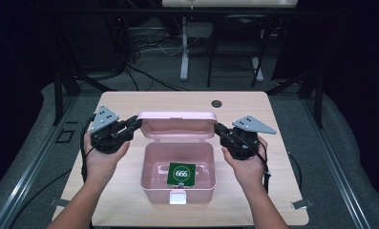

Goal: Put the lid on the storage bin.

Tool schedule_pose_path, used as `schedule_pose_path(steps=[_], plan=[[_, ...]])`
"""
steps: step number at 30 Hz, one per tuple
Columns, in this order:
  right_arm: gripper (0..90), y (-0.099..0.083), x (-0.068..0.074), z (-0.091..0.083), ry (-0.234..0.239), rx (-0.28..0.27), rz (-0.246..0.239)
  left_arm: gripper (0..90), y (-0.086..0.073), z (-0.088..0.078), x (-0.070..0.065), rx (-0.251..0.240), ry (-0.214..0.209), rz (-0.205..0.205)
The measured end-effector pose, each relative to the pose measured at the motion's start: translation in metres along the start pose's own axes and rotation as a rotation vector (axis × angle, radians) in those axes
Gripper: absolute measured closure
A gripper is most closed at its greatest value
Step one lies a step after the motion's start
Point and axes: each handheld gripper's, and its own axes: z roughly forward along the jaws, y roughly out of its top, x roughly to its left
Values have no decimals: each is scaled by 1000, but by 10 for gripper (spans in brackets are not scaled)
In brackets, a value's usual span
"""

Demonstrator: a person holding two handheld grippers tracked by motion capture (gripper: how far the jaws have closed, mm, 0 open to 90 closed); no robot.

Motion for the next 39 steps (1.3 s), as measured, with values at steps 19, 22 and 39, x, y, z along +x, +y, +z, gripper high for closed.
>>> schedule_pose_path(steps=[19, 22, 39], plan=[[818, 9, -9, -10, -15, -54, 39, 820, -2, -8, 1, -13, -37, -17], [813, 10, -10, -5, -10, -60, 50, 819, -2, -10, 0, -18, -40, -15], [808, 9, -8, -8, 3, -50, 46, 795, -6, -17, -2, -22, -63, -16]])
